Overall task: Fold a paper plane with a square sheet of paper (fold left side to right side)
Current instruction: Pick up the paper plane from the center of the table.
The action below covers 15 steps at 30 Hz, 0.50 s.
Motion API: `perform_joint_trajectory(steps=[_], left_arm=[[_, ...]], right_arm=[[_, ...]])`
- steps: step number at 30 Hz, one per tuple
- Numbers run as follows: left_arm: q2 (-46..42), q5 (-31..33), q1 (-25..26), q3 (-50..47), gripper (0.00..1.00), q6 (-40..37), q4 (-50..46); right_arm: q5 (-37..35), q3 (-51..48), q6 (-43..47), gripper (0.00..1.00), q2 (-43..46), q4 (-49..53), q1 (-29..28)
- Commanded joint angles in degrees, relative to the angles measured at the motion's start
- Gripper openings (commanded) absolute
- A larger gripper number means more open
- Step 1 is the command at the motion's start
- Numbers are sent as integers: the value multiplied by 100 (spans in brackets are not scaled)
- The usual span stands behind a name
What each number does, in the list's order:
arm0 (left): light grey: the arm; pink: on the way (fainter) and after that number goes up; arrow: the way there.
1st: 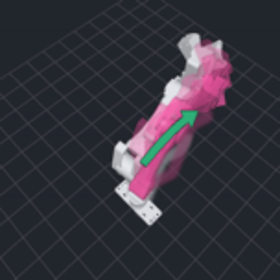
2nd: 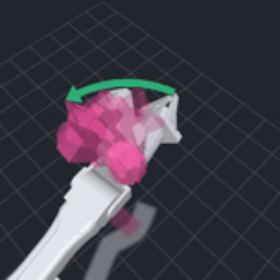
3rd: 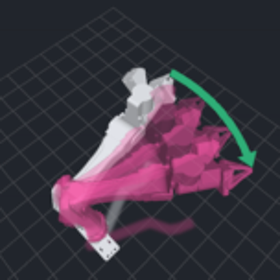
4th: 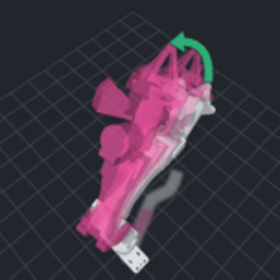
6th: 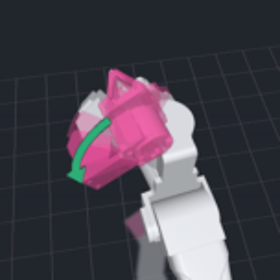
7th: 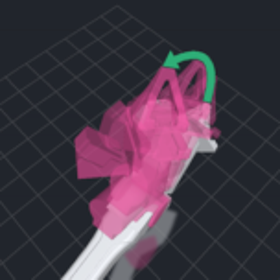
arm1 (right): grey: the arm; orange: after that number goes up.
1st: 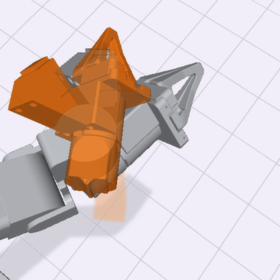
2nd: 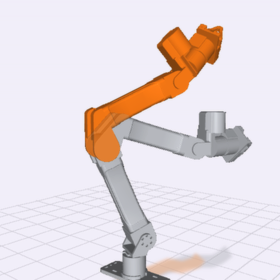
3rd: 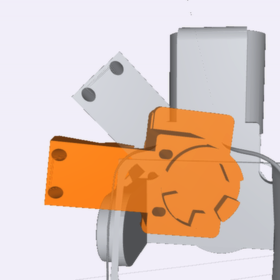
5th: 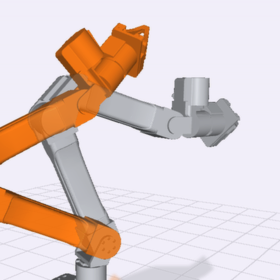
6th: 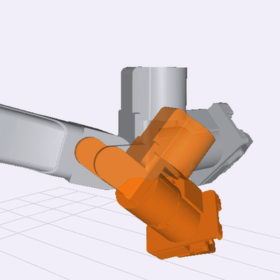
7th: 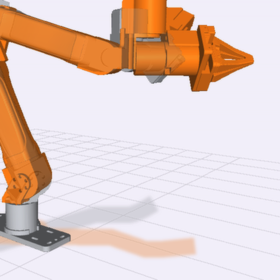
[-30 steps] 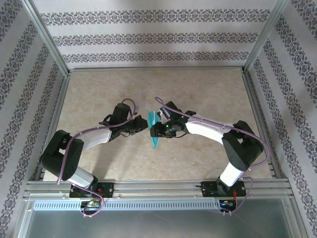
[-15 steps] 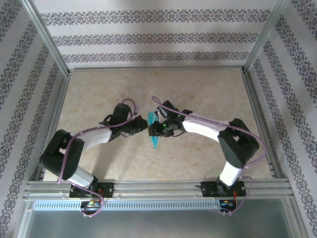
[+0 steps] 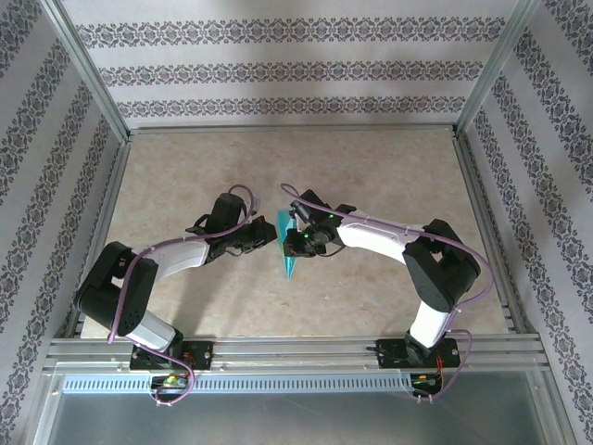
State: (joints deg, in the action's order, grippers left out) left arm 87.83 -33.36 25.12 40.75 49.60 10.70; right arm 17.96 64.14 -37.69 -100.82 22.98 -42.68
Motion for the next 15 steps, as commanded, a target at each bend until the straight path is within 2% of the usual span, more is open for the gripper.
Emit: perform_joint_trajectory(steps=[1,6,15], left_arm=[[68,-30,80,73,0,93,80],[107,-43,80,53,0,119,116],[183,-41,72,20,0,135,200]], right_arm=[[-156,191,-49,21,-170,108,-72],[-212,246,-154,19,-295,31,-119],[-265,272,-353,9,-356,-183,-145]])
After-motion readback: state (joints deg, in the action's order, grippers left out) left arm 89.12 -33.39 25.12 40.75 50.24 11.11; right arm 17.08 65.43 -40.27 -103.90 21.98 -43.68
